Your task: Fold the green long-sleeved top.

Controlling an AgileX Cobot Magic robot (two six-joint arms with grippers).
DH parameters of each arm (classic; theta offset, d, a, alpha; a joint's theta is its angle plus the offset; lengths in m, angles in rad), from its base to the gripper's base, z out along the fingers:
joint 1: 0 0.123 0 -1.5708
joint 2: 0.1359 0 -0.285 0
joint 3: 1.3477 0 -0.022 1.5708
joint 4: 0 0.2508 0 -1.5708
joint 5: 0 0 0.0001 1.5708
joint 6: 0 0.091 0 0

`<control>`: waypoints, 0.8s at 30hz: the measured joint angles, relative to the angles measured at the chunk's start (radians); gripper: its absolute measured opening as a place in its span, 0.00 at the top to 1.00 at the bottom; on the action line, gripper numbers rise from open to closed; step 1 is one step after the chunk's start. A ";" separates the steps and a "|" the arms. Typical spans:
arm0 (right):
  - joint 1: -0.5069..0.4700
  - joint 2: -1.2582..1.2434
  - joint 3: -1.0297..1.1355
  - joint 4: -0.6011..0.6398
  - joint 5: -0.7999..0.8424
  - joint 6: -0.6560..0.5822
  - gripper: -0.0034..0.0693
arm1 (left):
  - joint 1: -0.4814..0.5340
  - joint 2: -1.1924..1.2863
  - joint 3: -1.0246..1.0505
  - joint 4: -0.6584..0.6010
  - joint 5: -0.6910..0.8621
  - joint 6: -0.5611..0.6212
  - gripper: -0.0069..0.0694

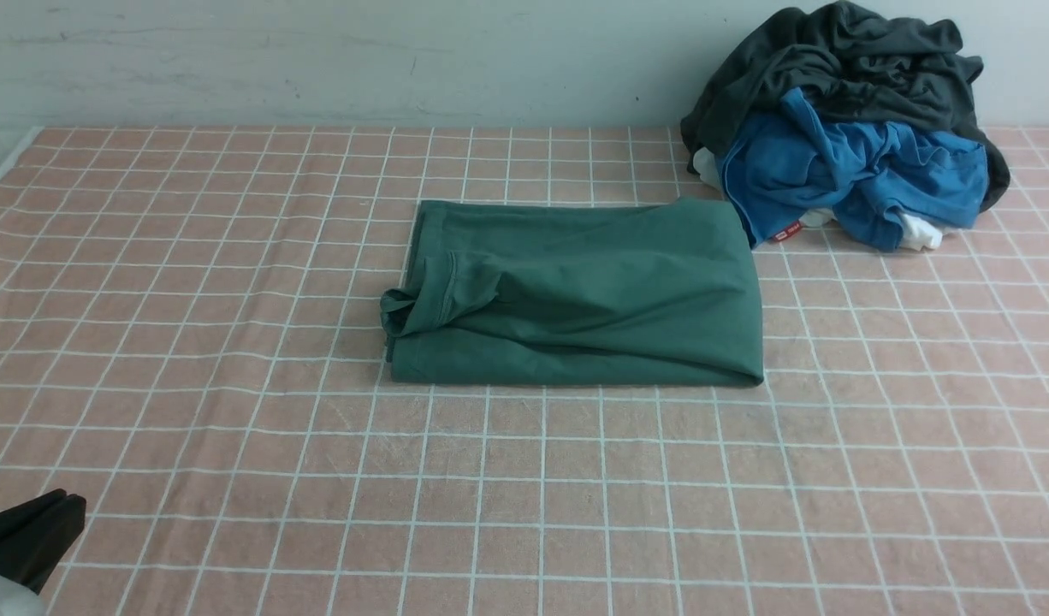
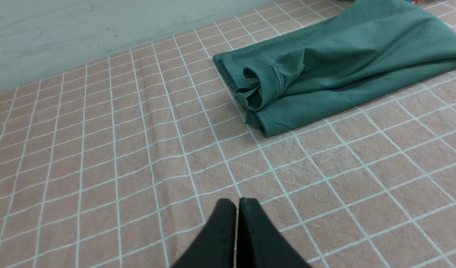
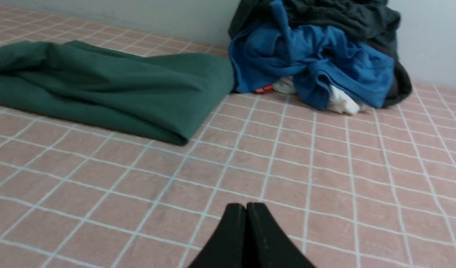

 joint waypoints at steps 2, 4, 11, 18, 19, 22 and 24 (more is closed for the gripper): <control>-0.036 -0.004 0.000 -0.012 0.007 0.031 0.97 | 0.000 0.000 0.000 0.000 0.000 0.000 0.91; -0.075 -0.008 0.000 -0.014 0.008 0.054 0.97 | 0.000 0.000 0.000 0.000 0.000 0.000 0.91; -0.156 -0.007 0.000 -0.014 0.011 0.060 0.97 | 0.000 0.000 0.000 -0.001 0.002 0.000 0.91; -0.157 -0.007 -0.001 -0.015 0.013 0.063 0.97 | 0.000 0.000 0.000 -0.001 0.003 0.000 0.91; -0.157 -0.007 -0.001 -0.015 0.013 0.063 0.97 | 0.000 0.000 0.000 -0.001 0.003 0.000 0.91; -0.157 -0.007 -0.001 -0.015 0.013 0.063 0.97 | 0.000 0.000 0.000 -0.001 0.003 0.000 0.91; -0.157 -0.007 -0.001 -0.016 0.013 0.063 0.97 | 0.000 0.000 0.000 -0.001 0.003 0.000 0.91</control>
